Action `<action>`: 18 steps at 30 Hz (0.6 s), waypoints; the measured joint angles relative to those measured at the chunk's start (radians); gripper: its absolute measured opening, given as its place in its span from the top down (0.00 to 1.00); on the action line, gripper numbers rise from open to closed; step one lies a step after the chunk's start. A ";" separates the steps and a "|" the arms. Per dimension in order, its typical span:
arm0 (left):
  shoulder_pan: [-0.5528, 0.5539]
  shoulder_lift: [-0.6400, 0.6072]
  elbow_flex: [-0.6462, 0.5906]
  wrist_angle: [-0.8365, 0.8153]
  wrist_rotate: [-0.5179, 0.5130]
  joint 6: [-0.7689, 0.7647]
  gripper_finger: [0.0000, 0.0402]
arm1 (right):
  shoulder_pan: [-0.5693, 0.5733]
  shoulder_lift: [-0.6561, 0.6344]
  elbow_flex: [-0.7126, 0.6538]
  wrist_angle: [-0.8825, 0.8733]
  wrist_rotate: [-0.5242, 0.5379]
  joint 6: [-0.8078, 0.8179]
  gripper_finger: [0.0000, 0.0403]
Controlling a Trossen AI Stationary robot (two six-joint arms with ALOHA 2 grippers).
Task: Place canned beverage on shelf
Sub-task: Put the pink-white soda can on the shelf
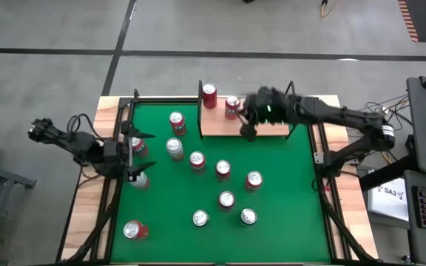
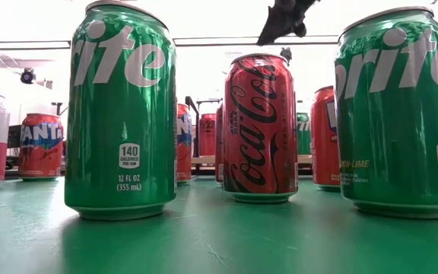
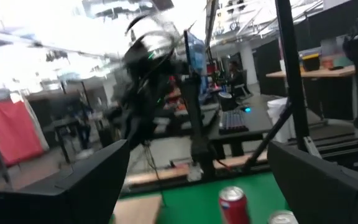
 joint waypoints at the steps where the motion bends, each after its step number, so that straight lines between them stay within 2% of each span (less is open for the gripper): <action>1: 0.000 0.015 0.000 0.001 -0.006 -0.025 0.09 | 0.038 -0.017 -0.027 0.021 0.027 0.011 0.97; 3: 0.000 0.048 0.000 0.004 -0.035 -0.075 0.09 | 0.108 -0.044 -0.079 0.063 0.066 0.042 0.97; 9: 0.000 0.127 0.000 0.007 -0.206 -0.238 0.09 | 0.286 -0.090 -0.236 0.225 0.174 0.107 0.97; 13: 0.000 0.154 0.000 0.008 -0.237 -0.308 0.09 | 0.374 -0.086 -0.310 0.344 0.230 0.107 0.97; 18: 0.000 0.182 0.000 0.009 -0.256 -0.376 0.09 | 0.440 -0.084 -0.386 0.508 0.233 0.107 0.97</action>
